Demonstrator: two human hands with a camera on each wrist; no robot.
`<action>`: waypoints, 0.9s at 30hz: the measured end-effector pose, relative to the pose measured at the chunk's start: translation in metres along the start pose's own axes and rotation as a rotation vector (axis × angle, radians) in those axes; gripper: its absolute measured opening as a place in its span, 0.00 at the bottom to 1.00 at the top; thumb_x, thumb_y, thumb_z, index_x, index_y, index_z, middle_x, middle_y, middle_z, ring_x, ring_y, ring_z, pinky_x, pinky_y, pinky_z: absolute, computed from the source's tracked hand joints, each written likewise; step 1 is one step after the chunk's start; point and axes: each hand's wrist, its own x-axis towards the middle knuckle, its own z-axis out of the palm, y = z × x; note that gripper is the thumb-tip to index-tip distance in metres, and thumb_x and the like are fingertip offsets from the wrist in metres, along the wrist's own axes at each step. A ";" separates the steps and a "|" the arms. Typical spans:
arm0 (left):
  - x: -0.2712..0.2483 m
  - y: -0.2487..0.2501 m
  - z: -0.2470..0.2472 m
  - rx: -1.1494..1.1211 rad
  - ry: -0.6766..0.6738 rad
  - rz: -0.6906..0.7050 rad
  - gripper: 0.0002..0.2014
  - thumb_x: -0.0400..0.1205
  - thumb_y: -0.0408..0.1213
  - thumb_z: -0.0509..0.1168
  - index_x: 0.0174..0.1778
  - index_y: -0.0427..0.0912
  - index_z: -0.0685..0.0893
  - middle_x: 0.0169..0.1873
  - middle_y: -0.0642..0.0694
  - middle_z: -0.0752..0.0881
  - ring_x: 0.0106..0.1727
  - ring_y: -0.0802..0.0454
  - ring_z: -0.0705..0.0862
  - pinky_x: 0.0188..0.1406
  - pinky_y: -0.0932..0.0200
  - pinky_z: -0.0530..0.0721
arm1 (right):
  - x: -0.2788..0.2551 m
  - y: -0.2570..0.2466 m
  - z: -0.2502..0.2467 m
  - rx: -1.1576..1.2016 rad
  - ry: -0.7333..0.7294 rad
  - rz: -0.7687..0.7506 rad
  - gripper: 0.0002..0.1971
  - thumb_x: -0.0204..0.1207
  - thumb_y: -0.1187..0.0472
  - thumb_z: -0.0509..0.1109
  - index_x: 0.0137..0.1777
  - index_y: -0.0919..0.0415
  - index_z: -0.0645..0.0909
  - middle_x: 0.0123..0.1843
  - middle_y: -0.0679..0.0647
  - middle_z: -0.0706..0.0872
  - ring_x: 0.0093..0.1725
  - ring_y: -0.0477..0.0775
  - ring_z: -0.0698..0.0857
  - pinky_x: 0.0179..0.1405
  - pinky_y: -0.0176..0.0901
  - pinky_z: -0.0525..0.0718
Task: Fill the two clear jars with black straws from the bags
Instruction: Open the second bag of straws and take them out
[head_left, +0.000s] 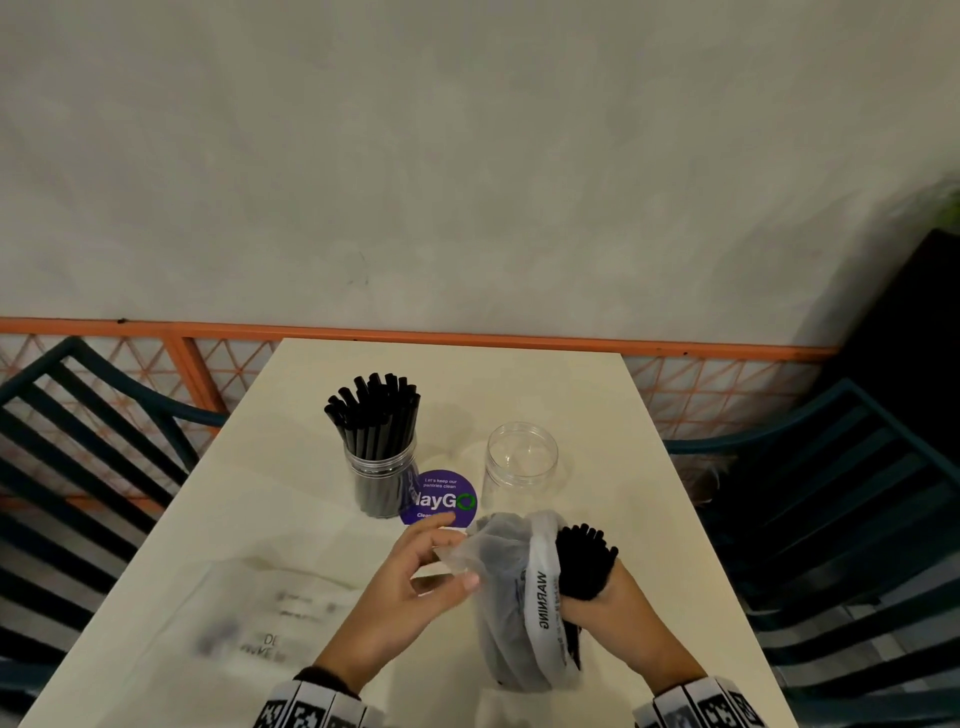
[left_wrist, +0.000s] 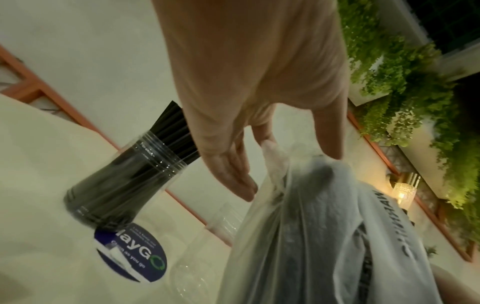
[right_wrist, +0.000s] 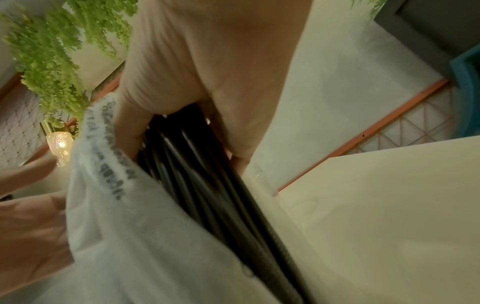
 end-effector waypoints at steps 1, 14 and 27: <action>0.001 0.000 0.001 0.009 0.010 0.006 0.20 0.58 0.46 0.77 0.45 0.47 0.86 0.58 0.55 0.84 0.54 0.55 0.86 0.52 0.57 0.86 | -0.001 0.001 -0.002 0.019 -0.018 0.009 0.21 0.53 0.66 0.78 0.47 0.54 0.83 0.41 0.38 0.92 0.45 0.35 0.88 0.41 0.24 0.81; 0.012 -0.002 0.028 -0.023 0.146 0.020 0.26 0.78 0.18 0.55 0.54 0.58 0.80 0.46 0.48 0.88 0.44 0.41 0.82 0.48 0.46 0.80 | 0.004 0.014 0.012 -0.034 0.112 -0.042 0.27 0.49 0.61 0.82 0.52 0.57 0.82 0.44 0.42 0.92 0.48 0.39 0.88 0.43 0.25 0.83; 0.015 0.004 0.032 0.034 0.124 0.002 0.10 0.76 0.28 0.68 0.33 0.48 0.85 0.30 0.52 0.86 0.33 0.58 0.81 0.36 0.68 0.77 | -0.002 0.013 0.000 0.051 -0.031 0.074 0.41 0.39 0.40 0.86 0.55 0.53 0.82 0.48 0.43 0.92 0.53 0.44 0.88 0.47 0.33 0.84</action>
